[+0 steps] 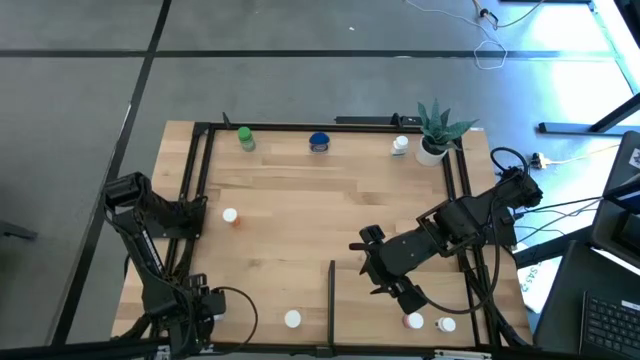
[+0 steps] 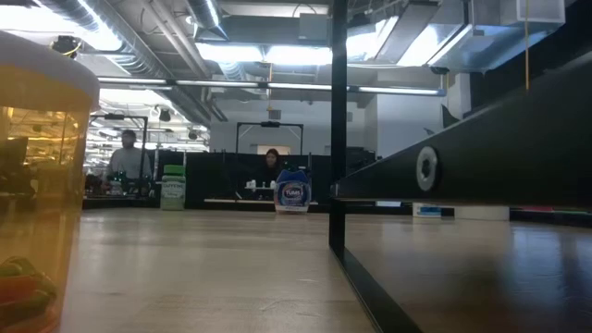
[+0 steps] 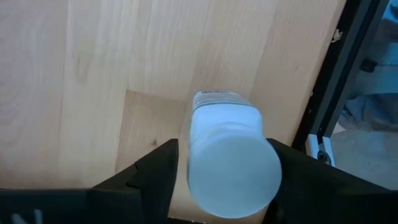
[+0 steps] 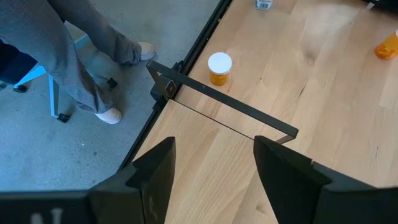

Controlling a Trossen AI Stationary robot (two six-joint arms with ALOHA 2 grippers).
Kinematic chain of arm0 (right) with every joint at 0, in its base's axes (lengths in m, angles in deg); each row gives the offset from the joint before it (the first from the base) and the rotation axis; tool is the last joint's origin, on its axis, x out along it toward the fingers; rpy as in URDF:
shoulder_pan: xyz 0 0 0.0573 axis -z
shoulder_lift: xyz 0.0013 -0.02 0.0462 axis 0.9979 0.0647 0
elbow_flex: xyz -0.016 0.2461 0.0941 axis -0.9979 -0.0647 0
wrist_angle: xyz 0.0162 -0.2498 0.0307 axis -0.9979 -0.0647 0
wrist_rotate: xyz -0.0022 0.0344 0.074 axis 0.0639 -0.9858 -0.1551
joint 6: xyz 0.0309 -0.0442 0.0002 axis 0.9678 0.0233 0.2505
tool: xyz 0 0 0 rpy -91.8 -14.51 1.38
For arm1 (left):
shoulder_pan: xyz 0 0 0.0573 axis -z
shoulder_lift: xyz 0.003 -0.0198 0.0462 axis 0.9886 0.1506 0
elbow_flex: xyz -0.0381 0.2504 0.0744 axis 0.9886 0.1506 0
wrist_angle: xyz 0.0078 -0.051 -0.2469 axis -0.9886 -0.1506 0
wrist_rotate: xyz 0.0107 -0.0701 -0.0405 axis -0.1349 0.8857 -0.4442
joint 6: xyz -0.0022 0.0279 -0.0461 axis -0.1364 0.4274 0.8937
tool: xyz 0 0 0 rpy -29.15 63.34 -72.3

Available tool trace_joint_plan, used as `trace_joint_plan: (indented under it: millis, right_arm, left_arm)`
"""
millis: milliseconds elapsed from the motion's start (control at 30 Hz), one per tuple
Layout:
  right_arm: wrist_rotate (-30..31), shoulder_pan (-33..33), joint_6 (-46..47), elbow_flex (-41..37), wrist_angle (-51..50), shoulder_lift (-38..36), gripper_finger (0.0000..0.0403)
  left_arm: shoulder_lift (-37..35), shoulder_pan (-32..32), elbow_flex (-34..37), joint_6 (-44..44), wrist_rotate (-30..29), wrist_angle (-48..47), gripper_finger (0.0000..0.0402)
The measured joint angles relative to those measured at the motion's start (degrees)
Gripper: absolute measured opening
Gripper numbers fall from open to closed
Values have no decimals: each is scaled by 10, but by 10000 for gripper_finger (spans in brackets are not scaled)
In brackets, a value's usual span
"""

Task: Pick and place medicine bottles onto shelf by color
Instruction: Put the bottom left white pill bottle onto the shelf

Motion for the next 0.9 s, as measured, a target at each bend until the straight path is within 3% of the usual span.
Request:
trace_joint_plan:
  millis: [300, 900]
  right_arm:
    - [0, 0, 0, 0, 0, 0, 218]
    - [0, 0, 0, 0, 0, 0, 218]
  left_arm:
    - [0, -6, 0, 12, 0, 0, 170]
    - [-18, -36, 0, 33, 8, 9, 165]
